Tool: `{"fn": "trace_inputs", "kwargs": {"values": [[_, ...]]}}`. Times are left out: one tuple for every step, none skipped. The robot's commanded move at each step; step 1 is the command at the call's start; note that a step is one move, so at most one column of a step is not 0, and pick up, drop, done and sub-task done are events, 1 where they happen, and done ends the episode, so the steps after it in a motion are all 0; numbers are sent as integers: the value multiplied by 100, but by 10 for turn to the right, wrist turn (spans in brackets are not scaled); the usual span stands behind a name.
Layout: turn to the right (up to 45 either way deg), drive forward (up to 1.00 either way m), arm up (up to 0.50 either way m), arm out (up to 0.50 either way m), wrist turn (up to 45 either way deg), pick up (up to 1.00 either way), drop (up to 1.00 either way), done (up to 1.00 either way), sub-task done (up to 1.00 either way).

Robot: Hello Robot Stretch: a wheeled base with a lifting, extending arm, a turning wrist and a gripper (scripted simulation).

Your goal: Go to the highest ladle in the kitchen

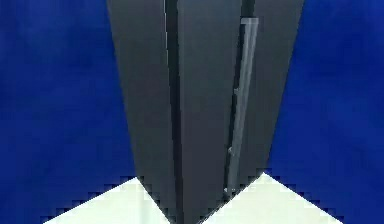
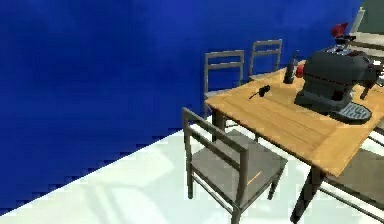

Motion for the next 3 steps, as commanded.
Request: {"fn": "trace_inputs", "kwargs": {"values": [[450,0,0,0,0,0,0,0,0],[90,0,0,0,0,0,0,0,0],[0,95,0,0,0,0,0,0,0]]}}
